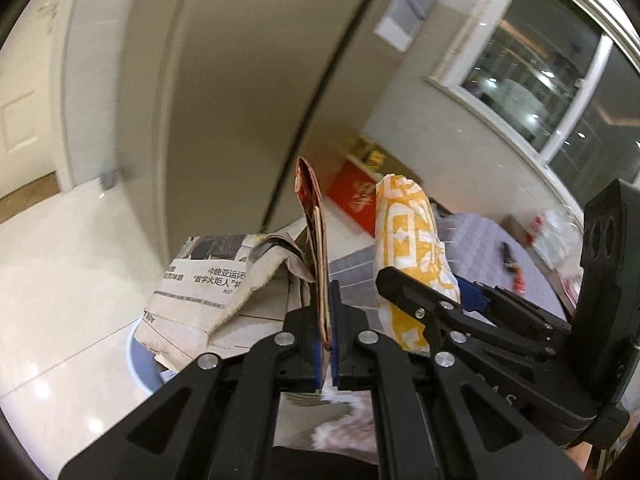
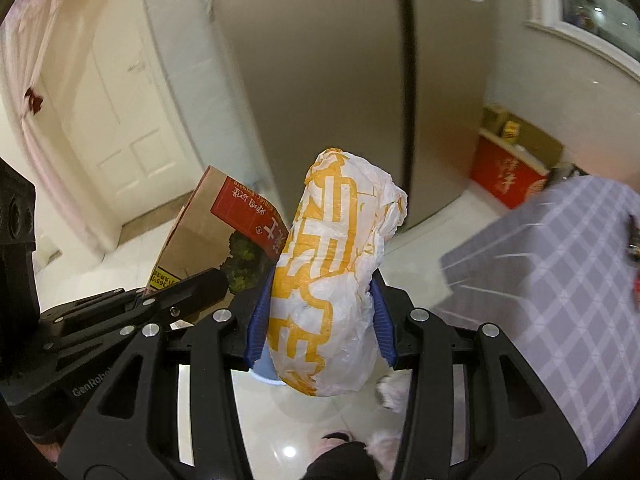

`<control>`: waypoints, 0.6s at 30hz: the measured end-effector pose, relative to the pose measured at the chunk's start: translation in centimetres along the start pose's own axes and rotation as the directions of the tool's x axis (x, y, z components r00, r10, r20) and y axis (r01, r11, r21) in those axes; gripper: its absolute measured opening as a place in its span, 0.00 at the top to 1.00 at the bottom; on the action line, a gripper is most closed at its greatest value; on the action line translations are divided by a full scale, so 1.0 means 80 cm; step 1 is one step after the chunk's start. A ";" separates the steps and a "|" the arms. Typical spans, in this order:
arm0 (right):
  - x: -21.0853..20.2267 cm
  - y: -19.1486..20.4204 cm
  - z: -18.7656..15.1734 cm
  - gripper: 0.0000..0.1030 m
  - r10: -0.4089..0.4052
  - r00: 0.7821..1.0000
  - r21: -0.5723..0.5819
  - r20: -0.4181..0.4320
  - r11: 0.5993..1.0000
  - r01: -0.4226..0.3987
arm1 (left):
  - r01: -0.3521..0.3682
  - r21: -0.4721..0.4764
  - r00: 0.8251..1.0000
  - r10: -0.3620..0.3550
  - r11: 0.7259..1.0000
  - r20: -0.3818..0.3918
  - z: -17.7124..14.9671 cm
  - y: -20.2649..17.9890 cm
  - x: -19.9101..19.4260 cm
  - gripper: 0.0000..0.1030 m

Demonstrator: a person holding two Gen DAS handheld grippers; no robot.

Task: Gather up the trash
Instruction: 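Carry the yellow bag and paper bag over the blue bin and open both tools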

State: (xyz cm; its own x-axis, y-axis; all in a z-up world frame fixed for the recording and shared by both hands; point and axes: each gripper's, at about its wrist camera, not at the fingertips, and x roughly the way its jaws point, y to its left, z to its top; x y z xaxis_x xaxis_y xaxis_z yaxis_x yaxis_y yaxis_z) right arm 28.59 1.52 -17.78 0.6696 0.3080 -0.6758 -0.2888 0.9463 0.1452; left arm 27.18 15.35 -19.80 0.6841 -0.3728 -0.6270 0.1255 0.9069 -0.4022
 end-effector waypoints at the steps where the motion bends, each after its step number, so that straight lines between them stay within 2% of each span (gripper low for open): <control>1: 0.014 0.011 -0.001 0.57 0.008 1.000 -0.011 -0.016 1.000 -0.008 | -0.019 -0.018 1.000 0.019 1.000 -0.006 -0.001 0.018 0.003 0.97; 6: 0.069 0.047 -0.010 0.57 0.040 0.996 -0.048 -0.081 0.998 -0.044 | -0.059 -0.086 0.998 0.056 0.995 -0.040 -0.008 0.068 0.018 0.97; 11: 0.104 0.054 -0.017 0.57 0.051 0.991 -0.052 -0.122 0.997 -0.058 | -0.086 -0.130 0.994 0.075 0.988 -0.081 -0.014 0.110 0.040 0.97; 18: 0.137 0.054 -0.020 0.57 0.050 0.988 -0.039 -0.148 0.998 -0.056 | -0.094 -0.150 0.990 0.077 0.984 -0.116 -0.009 0.132 0.069 0.96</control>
State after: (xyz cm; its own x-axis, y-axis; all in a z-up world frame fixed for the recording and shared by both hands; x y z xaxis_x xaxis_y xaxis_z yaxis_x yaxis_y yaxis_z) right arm 33.57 8.80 -25.69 0.5455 0.3367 -0.7675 -0.3524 0.9230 0.1545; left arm 31.80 22.73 -28.01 0.6035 -0.3218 -0.7295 -0.0485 0.8984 -0.4364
